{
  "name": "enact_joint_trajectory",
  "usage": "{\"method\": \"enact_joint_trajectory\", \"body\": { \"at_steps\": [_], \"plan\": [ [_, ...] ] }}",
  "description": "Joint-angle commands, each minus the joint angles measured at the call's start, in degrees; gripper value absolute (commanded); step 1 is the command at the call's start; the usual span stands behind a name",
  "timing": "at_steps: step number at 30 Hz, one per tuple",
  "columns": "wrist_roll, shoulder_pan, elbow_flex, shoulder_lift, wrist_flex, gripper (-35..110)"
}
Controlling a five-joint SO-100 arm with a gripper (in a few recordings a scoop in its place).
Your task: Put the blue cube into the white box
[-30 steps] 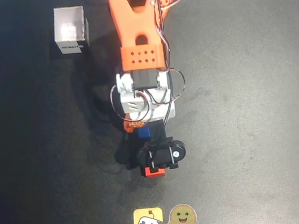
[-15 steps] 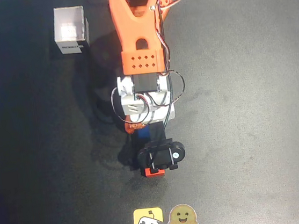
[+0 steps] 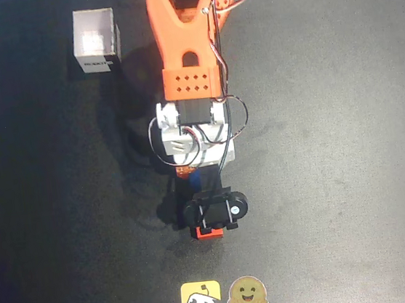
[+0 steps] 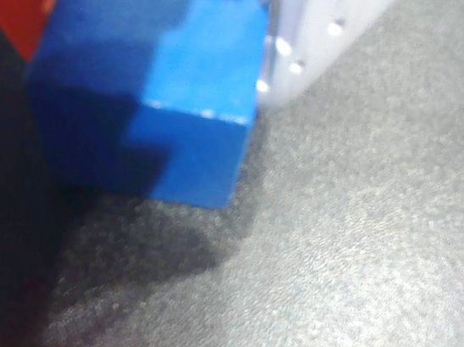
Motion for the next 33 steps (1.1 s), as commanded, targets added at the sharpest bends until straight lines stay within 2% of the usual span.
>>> {"method": "enact_joint_trajectory", "body": {
  "at_steps": [1, 5, 15, 26, 33],
  "plan": [
    [-0.2, 0.4, -0.5, 2.9, 0.6, 0],
    [-0.4, 0.8, -2.5, 7.5, 4.5, 0],
    [-4.7, 7.3, -18.9, 10.7, 22.5, 0],
    [-6.9, 26.3, -20.4, 15.3, 33.0, 0],
    [-9.1, 38.2, -16.3, 21.7, 35.2, 0]
  ]
}}
